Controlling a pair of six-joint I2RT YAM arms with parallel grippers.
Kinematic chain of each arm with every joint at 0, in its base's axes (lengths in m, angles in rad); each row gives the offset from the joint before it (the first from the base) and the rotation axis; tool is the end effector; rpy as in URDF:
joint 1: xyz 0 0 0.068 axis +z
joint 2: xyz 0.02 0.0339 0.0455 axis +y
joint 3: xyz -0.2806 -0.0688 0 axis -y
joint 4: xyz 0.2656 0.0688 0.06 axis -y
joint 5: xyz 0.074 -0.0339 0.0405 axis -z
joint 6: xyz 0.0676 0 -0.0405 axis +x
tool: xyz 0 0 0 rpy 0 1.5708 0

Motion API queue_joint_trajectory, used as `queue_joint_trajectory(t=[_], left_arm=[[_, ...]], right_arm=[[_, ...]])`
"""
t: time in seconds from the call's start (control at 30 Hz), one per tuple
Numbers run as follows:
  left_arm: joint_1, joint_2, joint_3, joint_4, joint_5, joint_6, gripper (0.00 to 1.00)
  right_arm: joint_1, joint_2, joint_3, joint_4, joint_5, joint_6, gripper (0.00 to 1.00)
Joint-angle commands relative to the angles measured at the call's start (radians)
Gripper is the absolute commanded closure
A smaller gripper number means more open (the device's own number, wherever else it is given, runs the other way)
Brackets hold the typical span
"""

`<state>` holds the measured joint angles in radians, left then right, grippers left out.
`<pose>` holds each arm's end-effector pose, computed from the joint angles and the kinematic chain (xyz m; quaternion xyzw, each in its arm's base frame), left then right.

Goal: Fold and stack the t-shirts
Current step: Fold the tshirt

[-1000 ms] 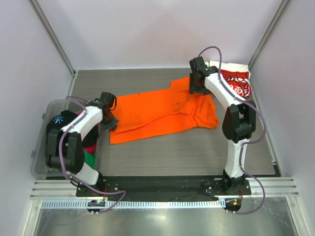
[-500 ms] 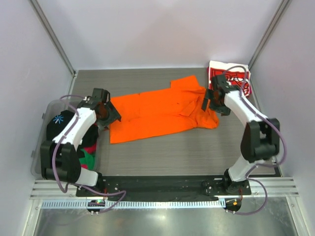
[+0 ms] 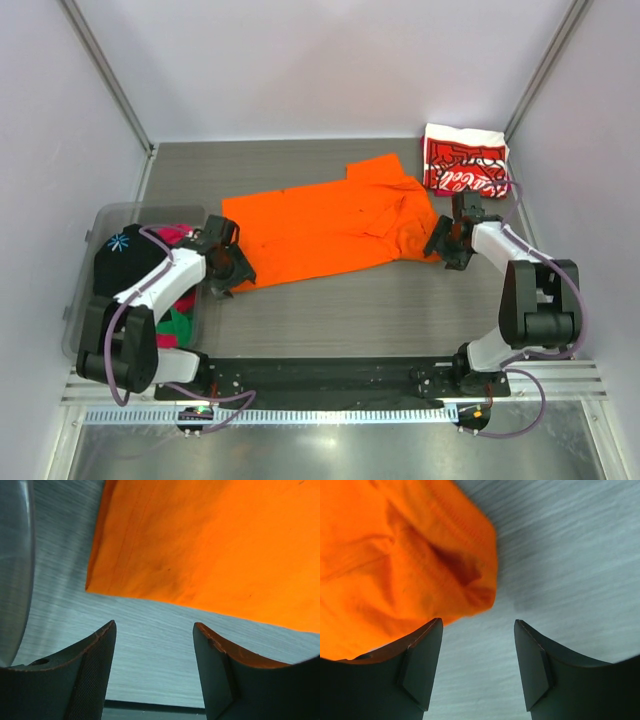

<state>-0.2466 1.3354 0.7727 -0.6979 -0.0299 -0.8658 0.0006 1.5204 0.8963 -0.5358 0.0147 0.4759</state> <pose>0.2472 -0.0601 0.1606 -0.3032 0.9402 -0.0690 0.1390 0.3130 -0.0008 0.1574 0.2319 0.9511 0.0412 0.1999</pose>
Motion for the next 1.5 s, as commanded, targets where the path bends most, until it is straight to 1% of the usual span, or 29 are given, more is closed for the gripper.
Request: queue_joint_trajectory(t=[0.0,0.17,0.23,0.27,0.3,0.33,0.37,0.4,0.47,0.5,0.53,0.57,0.6,0.63,0.67,0.73,0.77,0.8,0.87,0.9,1.0,1.1,1.17,1.23,1.33,1.4,1.43,1.47], left_arm=[[0.01,0.021,-0.029,0.074,-0.018,-0.022,0.36],[0.009,0.044,-0.047,0.112,-0.057,-0.027,0.36],[0.009,0.053,-0.05,0.123,-0.079,-0.03,0.36],[0.009,0.067,-0.052,0.127,-0.088,-0.033,0.36],[0.009,0.073,-0.053,0.132,-0.102,-0.032,0.36],[0.009,0.082,-0.053,0.144,-0.103,-0.035,0.37],[0.01,0.105,-0.053,0.15,-0.105,-0.038,0.39],[0.009,0.116,-0.053,0.161,-0.102,-0.039,0.41],[0.009,0.143,-0.056,0.185,-0.102,-0.036,0.51],[0.009,0.169,-0.056,0.193,-0.105,-0.036,0.63],[0.009,0.179,-0.056,0.208,-0.114,-0.033,0.7],[0.009,0.189,-0.053,0.215,-0.119,-0.026,0.77],[0.01,0.208,-0.052,0.216,-0.12,-0.022,0.91],[0.009,0.214,-0.04,0.218,-0.119,-0.018,0.98],[0.01,0.217,-0.033,0.216,-0.117,-0.012,1.0],[0.009,0.203,-0.012,0.193,-0.119,0.002,1.0],[0.009,0.194,-0.004,0.18,-0.128,0.004,1.0],[0.01,0.18,0.0,0.169,-0.134,0.004,1.0],[0.009,0.139,0.014,0.134,-0.156,0.002,1.0],[0.009,0.127,0.016,0.126,-0.157,0.002,1.0],[0.009,0.094,0.011,0.112,-0.131,-0.004,1.0],[0.006,0.064,-0.025,0.104,-0.111,-0.021,1.0],[0.003,0.045,-0.042,0.103,-0.105,-0.029,1.0],[0.001,0.024,-0.065,0.091,-0.096,-0.033,1.0],[0.0,-0.028,-0.096,0.064,-0.084,-0.045,1.0],[-0.003,-0.076,-0.118,0.054,-0.067,-0.064,1.0],[-0.009,-0.093,-0.137,0.049,-0.047,-0.068,1.0],[-0.011,-0.11,-0.147,0.043,-0.036,-0.073,0.99]], right_arm=[[-0.039,0.041,-0.007,0.123,-0.074,-0.014,0.35],[-0.059,0.104,0.019,0.16,-0.081,-0.019,0.36],[-0.07,0.127,0.033,0.169,-0.081,-0.014,0.39],[-0.073,0.133,0.038,0.172,-0.082,-0.014,0.42],[-0.077,0.139,0.044,0.175,-0.084,-0.014,0.48],[-0.077,0.15,0.05,0.178,-0.09,-0.011,0.51],[-0.079,0.153,0.065,0.177,-0.094,-0.014,0.58],[-0.079,0.158,0.073,0.178,-0.104,-0.016,0.63],[-0.079,0.164,0.098,0.171,-0.108,-0.026,0.69],[-0.079,0.167,0.108,0.165,-0.107,-0.031,0.7],[-0.079,0.167,0.122,0.139,-0.105,-0.036,0.76],[-0.079,0.167,0.148,0.125,-0.087,-0.04,0.85],[-0.079,0.164,0.159,0.114,-0.075,-0.049,0.87],[-0.077,0.162,0.18,0.084,-0.055,-0.054,0.89],[-0.079,0.153,0.19,0.068,-0.02,-0.062,0.92],[-0.08,0.135,0.214,0.007,0.074,-0.086,0.98],[-0.085,0.109,0.217,-0.018,0.112,-0.089,0.99],[-0.088,0.089,0.216,-0.038,0.192,-0.089,0.99],[-0.105,0.045,0.187,-0.079,0.25,-0.076,0.99],[-0.108,-0.012,0.172,-0.084,0.287,-0.074,0.99],[-0.114,-0.095,0.106,-0.093,0.317,-0.063,0.99],[-0.116,-0.143,0.044,-0.124,0.317,-0.036,0.99],[-0.116,-0.17,0.017,-0.136,0.346,-0.016,0.99],[-0.128,-0.227,-0.029,-0.136,0.353,0.003,0.99],[-0.155,-0.272,-0.083,-0.133,0.295,0.052,0.94],[-0.16,-0.299,-0.1,-0.132,0.254,0.084,0.85],[-0.165,-0.311,-0.112,-0.133,0.242,0.096,0.83],[-0.166,-0.334,-0.12,-0.132,0.231,0.111,0.73]])
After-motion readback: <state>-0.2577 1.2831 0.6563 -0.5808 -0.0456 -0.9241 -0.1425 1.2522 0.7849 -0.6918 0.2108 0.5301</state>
